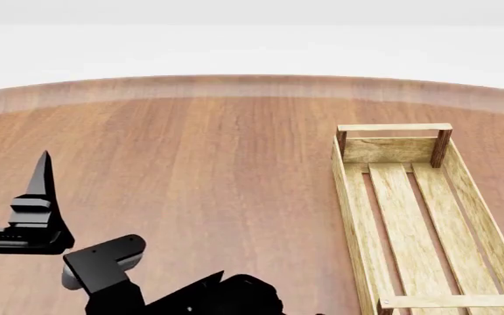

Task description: Stack the right bowl on the left bowl and place them in the tray.

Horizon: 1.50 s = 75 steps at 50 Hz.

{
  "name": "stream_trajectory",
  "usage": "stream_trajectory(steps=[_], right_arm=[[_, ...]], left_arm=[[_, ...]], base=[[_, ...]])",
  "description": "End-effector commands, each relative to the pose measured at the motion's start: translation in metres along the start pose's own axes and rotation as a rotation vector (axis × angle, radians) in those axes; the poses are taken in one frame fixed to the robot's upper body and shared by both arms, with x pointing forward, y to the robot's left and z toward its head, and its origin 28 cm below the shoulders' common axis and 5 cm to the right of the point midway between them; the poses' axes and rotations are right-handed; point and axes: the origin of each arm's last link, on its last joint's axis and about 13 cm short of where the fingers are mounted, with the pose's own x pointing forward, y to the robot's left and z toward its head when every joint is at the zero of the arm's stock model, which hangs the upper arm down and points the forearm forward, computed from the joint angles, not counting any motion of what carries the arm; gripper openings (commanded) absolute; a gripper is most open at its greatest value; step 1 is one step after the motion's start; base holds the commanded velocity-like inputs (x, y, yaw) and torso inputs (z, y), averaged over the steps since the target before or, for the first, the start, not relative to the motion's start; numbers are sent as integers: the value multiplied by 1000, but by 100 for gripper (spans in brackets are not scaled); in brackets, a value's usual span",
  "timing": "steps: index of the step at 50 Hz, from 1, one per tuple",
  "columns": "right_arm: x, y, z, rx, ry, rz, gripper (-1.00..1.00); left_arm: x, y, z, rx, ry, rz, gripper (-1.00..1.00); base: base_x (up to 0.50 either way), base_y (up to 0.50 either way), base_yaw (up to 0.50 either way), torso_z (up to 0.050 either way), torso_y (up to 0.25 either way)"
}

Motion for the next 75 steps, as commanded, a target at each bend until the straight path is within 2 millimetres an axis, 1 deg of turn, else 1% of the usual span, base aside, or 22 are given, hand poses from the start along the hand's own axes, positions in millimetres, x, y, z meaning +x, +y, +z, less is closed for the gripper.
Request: stream_trajectory(steps=[1, 10, 16, 21, 29, 38, 45, 52, 66, 67, 75], right_arm=[[2, 2, -1, -19, 8, 30, -100], [6, -2, -10, -13, 38, 29, -100], [5, -4, -9, -8, 40, 23, -100], [6, -11, -12, 8, 48, 14, -100], [6, -9, -12, -5, 49, 23, -100], [7, -9, -13, -11, 50, 26, -100], [6, -8, -12, -18, 43, 26, -100], [5, -7, -6, -35, 10, 28, -100], [6, -10, -9, -22, 9, 8, -100], [7, -10, -9, -27, 7, 7, 100], [7, -10, -9, -30, 11, 3, 100]], left_arm=[[0, 1, 0, -2, 1, 1, 100], [-1, 1, 0, -3, 0, 3, 100], [-1, 1, 0, -8, -1, -1, 100], [-1, 1, 0, -11, -1, -1, 100], [-2, 0, -1, 8, -4, -22, 100], [-2, 0, -3, 10, -4, -26, 100], [-3, 1, -3, -10, -6, -29, 100], [-3, 1, -4, -16, -6, -28, 100], [-3, 2, -4, -19, -7, -24, 100], [-3, 2, -4, -19, -7, -24, 100], [-3, 2, -4, -22, -7, -21, 100]], base=[[0, 0, 0, 0, 0], [0, 0, 0, 0, 0], [0, 0, 0, 0, 2], [0, 0, 0, 0, 0], [0, 0, 0, 0, -14], [0, 0, 0, 0, -231], [0, 0, 0, 0, 0], [0, 0, 0, 0, 0], [0, 0, 0, 0, 0], [0, 0, 0, 0, 0], [0, 0, 0, 0, 0]])
